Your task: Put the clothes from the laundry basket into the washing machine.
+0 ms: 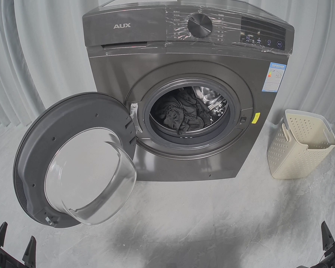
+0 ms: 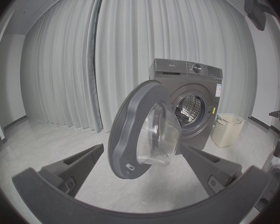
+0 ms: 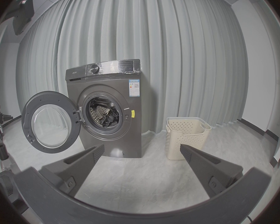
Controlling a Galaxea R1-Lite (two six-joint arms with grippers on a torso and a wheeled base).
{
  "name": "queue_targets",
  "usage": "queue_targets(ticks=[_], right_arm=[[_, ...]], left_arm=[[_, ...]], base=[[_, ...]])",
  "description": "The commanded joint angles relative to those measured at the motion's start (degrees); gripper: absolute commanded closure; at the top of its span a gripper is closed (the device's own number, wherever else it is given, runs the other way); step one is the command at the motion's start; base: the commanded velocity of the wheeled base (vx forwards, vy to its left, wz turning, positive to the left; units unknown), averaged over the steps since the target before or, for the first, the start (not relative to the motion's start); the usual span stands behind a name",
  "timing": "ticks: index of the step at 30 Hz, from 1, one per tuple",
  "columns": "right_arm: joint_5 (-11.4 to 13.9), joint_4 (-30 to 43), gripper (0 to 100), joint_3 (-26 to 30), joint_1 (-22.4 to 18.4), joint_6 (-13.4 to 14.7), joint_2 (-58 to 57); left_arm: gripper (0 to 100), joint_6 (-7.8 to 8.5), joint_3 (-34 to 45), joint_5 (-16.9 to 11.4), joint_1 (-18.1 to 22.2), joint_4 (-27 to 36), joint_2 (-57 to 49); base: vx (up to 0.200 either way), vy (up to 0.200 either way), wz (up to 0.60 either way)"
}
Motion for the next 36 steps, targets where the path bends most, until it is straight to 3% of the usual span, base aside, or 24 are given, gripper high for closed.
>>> queue_targets(ticks=[1, 19, 25, 36], right_arm=[[0.0, 0.0, 0, 1.0, 0.0, 0.0, -0.8], [0.0, 0.0, 0, 1.0, 0.0, 0.0, -0.8], [0.0, 0.0, 0, 1.0, 0.0, 0.0, -0.8], [0.0, 0.0, 0, 1.0, 0.0, 0.0, -0.8]], left_arm=[[0, -0.02, 0.9, 0.0, 0.0, 0.0, -0.8], [0, -0.29, 1.0, 0.0, 0.0, 0.0, -0.8], [0, -0.38, 1.0, 0.1, 0.0, 0.0, -0.8], [0, -0.29, 1.0, 0.2, 0.2, -0.1, -0.8]], base=[[0.000, 0.000, 0.00], [-0.033, 0.000, 0.00], [0.000, 0.200, 0.00], [0.000, 0.000, 0.00]])
